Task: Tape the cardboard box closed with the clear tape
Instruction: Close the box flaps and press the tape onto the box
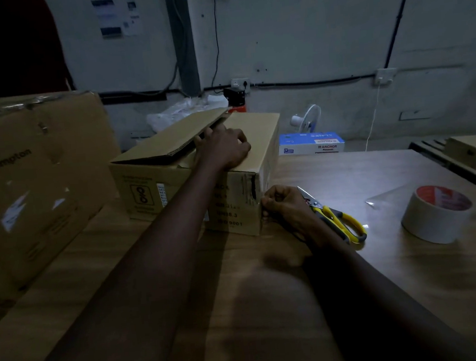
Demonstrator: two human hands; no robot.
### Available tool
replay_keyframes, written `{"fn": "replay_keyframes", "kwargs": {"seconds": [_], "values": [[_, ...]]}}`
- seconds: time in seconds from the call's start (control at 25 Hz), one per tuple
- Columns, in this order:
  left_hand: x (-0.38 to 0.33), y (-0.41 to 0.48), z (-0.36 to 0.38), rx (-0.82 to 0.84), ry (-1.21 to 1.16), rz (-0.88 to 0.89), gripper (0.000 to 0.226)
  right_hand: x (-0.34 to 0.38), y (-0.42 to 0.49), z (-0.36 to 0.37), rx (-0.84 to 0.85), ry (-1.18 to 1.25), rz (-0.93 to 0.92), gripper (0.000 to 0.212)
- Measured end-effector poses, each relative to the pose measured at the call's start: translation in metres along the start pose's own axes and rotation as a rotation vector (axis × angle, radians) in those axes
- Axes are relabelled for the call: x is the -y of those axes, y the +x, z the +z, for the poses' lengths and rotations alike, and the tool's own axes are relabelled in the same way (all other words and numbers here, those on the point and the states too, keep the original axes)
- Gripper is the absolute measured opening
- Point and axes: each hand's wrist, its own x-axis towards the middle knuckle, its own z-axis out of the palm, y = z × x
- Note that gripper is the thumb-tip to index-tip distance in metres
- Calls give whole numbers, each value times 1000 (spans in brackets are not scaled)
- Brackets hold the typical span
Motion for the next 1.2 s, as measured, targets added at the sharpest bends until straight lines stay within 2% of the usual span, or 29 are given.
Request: {"fn": "replay_keyframes", "kwargs": {"seconds": [0.08,0.28,0.48,0.56,0.6,0.64,0.72,0.76,0.84,1.0,1.2], "values": [[1,2,0,3,0,-1,38,4,-2,-1,1,-4,-10,8],[2,3,4,-3,11,0,38,10,-5,-2,23,0,-19,17],[7,1,-4,-73,104,155,32,11,-2,-2,50,-51,25,8],[12,-4,-10,-61,44,192,29,12,-2,-1,45,-62,37,9],[15,-9,-11,-109,-38,196,27,12,-2,0,43,-74,37,9],[17,-15,-10,-231,-131,199,25,12,-2,1,39,-90,29,10],[22,-28,-2,-583,-229,192,23,11,-1,1,29,-116,2,12],[26,-34,6,-706,-218,159,26,12,-1,1,26,-127,-5,13],[40,-45,26,-807,-157,13,38,14,-2,1,27,-153,-14,16],[75,-56,60,-796,-252,-264,54,18,-2,4,-24,-190,-75,19],[100,-56,57,-766,-415,-406,64,25,-1,10,-168,-357,-178,57]]}}
